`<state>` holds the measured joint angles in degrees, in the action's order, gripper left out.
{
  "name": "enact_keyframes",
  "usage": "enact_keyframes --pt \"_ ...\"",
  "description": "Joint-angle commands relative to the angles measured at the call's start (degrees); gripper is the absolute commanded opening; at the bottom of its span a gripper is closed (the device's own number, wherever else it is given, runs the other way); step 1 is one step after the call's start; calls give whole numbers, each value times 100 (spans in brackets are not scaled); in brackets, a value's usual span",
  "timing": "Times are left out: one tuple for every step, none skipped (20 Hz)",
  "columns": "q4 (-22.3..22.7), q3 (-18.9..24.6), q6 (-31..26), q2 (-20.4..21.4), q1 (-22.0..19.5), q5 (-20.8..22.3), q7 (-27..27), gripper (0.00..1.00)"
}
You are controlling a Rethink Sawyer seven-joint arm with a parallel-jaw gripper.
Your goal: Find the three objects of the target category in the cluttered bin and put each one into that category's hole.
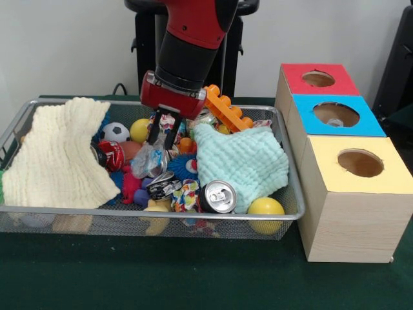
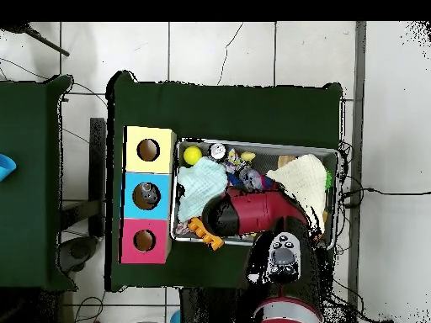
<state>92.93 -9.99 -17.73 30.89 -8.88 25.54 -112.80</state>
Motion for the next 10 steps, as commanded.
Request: enact_keyframes --pt "97 511 -569 7 -97 314 436 0" --pt "94 514 -585 17 -98 312 445 0" --pt "95 523 -614 33 -102 304 460 0" --pt "95 532 -643 50 -106 296 475 0" --pt "96 541 -671 66 -111 288 490 0" --pt "106 548 -711 95 -114 278 510 0" --pt "120 555 -739 125 -118 271 526 0" --pt "116 573 -788 155 -133 259 561 0" --pt "106 585 -822 178 -143 255 590 0" --pt "121 602 -861 215 -154 248 617 0"
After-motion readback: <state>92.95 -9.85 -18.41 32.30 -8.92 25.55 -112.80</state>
